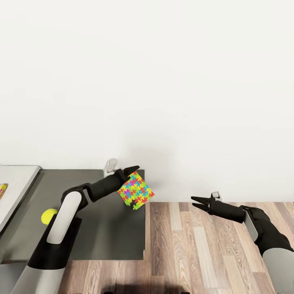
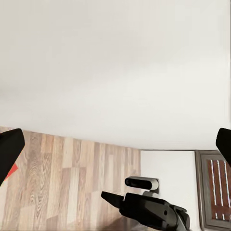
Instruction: Put all the toys in the child's room - the three board games (two on the bed and one on the table), the two jigsaw puzzles on the table, and the tennis ball on the table - inside the toy box on the table in the child's room.
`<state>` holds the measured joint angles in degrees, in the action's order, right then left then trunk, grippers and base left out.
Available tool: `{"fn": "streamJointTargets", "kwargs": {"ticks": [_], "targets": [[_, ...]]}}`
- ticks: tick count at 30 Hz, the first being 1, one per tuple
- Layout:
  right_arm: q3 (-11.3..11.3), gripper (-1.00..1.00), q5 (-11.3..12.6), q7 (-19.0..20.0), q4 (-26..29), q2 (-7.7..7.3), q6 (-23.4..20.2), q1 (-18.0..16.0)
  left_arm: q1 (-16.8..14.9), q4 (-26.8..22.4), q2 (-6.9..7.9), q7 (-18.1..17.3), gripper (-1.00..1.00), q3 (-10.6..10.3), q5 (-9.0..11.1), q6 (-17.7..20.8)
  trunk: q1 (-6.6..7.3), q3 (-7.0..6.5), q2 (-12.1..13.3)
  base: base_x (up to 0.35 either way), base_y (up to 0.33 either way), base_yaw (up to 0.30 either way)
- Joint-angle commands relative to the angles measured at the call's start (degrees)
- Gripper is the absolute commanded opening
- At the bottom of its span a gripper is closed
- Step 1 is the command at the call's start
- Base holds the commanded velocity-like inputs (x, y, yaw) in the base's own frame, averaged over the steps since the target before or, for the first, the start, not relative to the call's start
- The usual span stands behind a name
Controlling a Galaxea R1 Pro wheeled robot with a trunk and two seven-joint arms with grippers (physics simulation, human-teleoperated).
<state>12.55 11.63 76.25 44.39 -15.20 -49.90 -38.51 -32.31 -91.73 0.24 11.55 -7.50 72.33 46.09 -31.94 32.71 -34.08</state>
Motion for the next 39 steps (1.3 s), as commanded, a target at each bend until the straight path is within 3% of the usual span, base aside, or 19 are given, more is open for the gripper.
{"fn": "streamJointTargets", "kwargs": {"ticks": [1,12,15,19,22,32,39], "targets": [[0.04,1.00,0.15,-0.23,-0.39,0.22,-0.41,-0.27,-0.11,-0.11,-0.01,0.40,1.00,-0.04,0.68,0.16,0.00,0.06,-0.07,-0.153,-0.034,0.000],[0.33,1.00,0.45,-3.43,-1.91,1.10,-0.37,-1.67,-0.46,-0.25,-0.09,-1.36,1.00,0.05,1.12,0.60,0.00,0.06,-0.07,-0.078,-0.018,0.000],[0.44,1.00,0.57,-4.00,-2.11,1.17,-0.35,-2.09,-0.50,-0.28,0.11,-3.70,1.00,0.16,1.20,0.68,0.00,0.06,-0.07,-0.022,-0.005,0.000],[0.67,1.00,0.70,-5.00,-2.91,1.29,-0.03,-3.61,-0.54,-0.29,0.69,-11.72,1.00,0.52,1.25,0.84,0.00,0.06,-0.07,-0.012,-0.003,0.000],[0.72,1.00,0.74,-5.30,-3.87,1.40,0.63,-4.34,-0.62,-0.29,0.83,-13.74,1.00,0.98,1.28,1.04,0.00,0.06,-0.07,-0.005,-0.001,0.000],[0.74,1.00,0.61,-8.02,-8.42,4.02,4.75,-8.81,-1.04,-0.29,0.98,-16.64,1.00,3.05,1.68,2.36,0.00,0.06,-0.07,-0.002,0.000,0.000],[0.75,1.00,0.76,-12.03,-9.53,5.33,6.30,-10.37,-1.24,-0.29,0.78,-16.72,1.00,3.69,4.13,2.99,0.00,0.06,-0.07,0.000,0.000,0.000]]}}
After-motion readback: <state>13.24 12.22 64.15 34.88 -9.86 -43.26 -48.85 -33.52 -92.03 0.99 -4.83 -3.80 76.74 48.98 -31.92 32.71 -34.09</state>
